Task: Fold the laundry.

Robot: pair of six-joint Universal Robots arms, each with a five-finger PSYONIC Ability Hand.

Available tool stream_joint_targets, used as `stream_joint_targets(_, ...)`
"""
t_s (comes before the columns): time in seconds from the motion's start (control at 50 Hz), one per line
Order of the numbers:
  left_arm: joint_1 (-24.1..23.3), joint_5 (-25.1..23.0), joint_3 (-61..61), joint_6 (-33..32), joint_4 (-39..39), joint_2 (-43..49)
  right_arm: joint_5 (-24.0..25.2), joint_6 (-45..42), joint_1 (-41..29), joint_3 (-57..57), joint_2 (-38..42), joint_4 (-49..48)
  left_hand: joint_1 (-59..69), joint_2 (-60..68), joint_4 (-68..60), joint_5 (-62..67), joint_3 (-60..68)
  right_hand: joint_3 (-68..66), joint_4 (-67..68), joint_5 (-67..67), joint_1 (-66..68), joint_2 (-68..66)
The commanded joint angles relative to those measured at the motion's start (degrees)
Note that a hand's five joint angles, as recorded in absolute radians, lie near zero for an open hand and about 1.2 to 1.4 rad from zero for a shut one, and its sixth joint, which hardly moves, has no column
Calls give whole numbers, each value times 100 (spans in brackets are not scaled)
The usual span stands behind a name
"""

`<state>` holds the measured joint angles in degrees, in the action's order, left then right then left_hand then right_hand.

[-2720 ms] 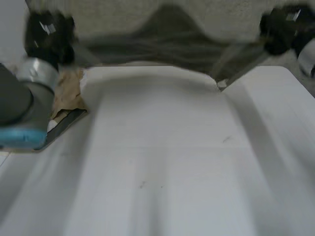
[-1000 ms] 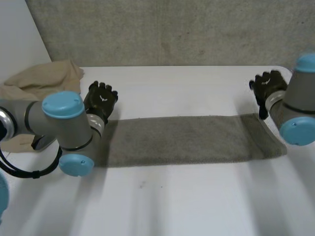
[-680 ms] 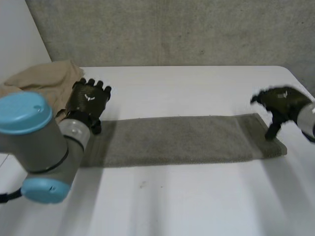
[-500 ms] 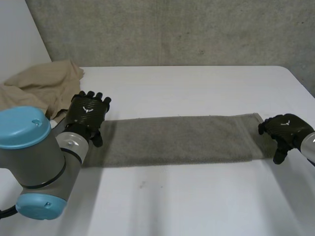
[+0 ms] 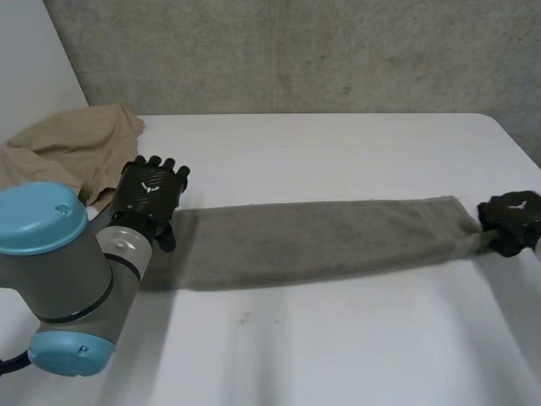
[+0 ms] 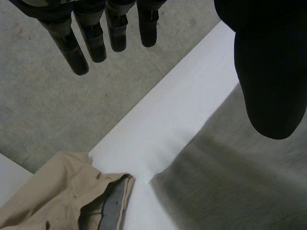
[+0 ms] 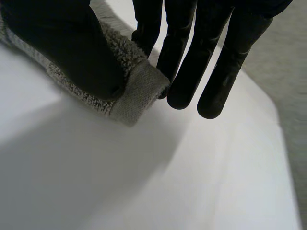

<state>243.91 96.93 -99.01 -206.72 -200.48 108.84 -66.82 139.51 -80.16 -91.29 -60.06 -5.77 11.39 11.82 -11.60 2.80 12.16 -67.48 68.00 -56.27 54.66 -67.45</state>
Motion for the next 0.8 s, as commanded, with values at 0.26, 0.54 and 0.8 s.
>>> stream_joint_targets(0.26, -10, 45, -75, 0, 9, -64, -235, -733, 503, 964, -233, 367, -139, -182, 160, -280, -216, -1252, 1200, -1373, 2534, -1255)
stream_joint_targets(0.54, -54, 45, -83, 132, 9, -398, 669, -46, -3399, 797, -885, -108, -139, -182, 160, -280, -216, -1252, 1200, -1373, 2534, -1255)
stream_joint_targets(0.8, -221, 45, -66, 194, 9, -337, 109, -161, -5185, 1193, 443, -64, -139, -182, 160, -280, -216, 5263, -5315, 5142, -3981, 5260)
